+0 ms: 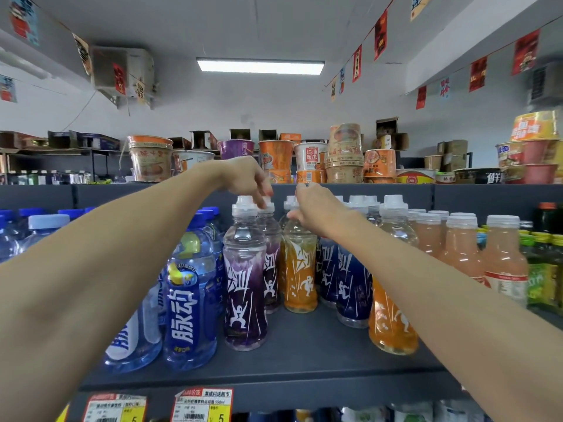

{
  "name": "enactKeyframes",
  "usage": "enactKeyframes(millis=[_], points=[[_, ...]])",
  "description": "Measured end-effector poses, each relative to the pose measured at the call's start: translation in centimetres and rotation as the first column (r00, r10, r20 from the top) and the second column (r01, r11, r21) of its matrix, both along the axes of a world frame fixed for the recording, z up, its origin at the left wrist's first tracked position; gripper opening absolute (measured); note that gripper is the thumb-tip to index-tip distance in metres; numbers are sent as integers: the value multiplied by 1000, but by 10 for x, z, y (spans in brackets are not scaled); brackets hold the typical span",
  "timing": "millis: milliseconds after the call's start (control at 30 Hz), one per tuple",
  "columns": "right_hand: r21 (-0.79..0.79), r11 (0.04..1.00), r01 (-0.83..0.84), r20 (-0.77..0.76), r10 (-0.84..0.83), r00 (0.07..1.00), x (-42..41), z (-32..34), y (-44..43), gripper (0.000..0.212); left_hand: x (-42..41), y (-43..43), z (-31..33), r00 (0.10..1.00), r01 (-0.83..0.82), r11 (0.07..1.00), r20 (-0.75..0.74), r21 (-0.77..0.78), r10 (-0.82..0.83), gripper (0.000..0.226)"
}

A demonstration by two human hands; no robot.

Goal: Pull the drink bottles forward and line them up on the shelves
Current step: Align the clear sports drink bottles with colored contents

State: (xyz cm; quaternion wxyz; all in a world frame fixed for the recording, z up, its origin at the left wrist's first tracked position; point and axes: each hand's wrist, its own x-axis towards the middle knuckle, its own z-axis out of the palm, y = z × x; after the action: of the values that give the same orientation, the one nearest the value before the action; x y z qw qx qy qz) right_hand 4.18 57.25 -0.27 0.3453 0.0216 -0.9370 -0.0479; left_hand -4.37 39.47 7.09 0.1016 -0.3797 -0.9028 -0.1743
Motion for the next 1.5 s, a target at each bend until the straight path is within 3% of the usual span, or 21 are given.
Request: enactKeyframes(millis=[133, 300, 400, 633, 867, 1100, 1500], points=[[4, 1000, 11, 76, -12, 997, 5, 4, 1, 64, 5, 3, 0, 998, -23, 1000, 52, -6, 24, 20], [-103, 994, 25, 240, 1, 971, 8, 3, 0, 104, 4, 11, 3, 993, -95, 994, 70, -61, 99, 41], [-138, 990, 22, 249, 14, 969, 7, 2, 1, 113, 1, 14, 1, 991, -116, 987, 61, -109, 123, 39], [-132, 991, 5, 188, 20, 982, 3, -3, 4, 110, 2, 14, 3, 980, -85, 992, 171, -98, 101, 17], [-218, 975, -36, 235, 88, 968, 1, -9, 5, 110, 11, 16, 0, 976, -73, 991, 195, -111, 93, 20], [-232, 970, -66, 189, 111, 976, 1, -14, 7, 108, 16, 18, -5, 969, -107, 983, 207, -148, 137, 47], [-241, 967, -78, 203, 129, 971, 12, -11, 11, 107, 18, 20, -2, 964, -131, 978, 210, -162, 164, 41]])
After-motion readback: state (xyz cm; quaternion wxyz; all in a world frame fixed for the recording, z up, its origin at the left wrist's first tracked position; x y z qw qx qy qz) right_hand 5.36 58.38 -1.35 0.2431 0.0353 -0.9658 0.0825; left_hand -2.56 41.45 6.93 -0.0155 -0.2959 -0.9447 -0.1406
